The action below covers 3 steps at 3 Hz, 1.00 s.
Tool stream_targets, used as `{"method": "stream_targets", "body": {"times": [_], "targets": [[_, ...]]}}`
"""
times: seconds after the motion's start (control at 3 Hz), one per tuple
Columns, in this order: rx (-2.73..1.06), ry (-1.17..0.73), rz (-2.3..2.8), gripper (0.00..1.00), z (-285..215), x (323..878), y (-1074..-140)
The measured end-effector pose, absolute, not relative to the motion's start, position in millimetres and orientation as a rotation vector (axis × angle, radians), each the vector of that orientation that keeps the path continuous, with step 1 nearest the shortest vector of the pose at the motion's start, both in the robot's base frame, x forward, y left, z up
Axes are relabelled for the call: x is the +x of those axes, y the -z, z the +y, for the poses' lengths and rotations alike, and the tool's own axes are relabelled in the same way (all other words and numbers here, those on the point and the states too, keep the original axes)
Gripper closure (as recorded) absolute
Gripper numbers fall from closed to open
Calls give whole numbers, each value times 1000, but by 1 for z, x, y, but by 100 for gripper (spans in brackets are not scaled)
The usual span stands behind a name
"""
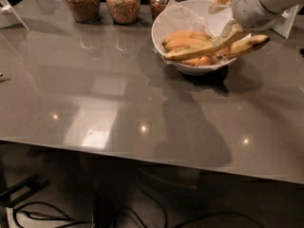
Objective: Pick banana from white bowl
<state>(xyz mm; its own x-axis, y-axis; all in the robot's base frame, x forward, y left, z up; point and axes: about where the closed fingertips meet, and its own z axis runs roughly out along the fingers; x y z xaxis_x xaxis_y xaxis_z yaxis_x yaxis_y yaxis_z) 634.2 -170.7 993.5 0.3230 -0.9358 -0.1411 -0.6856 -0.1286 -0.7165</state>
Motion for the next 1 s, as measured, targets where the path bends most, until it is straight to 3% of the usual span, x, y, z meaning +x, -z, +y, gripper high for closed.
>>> {"method": "stream_targets", "body": {"times": [1.0], "targets": [[-1993,474,1443,42,-180,650,-957]]}}
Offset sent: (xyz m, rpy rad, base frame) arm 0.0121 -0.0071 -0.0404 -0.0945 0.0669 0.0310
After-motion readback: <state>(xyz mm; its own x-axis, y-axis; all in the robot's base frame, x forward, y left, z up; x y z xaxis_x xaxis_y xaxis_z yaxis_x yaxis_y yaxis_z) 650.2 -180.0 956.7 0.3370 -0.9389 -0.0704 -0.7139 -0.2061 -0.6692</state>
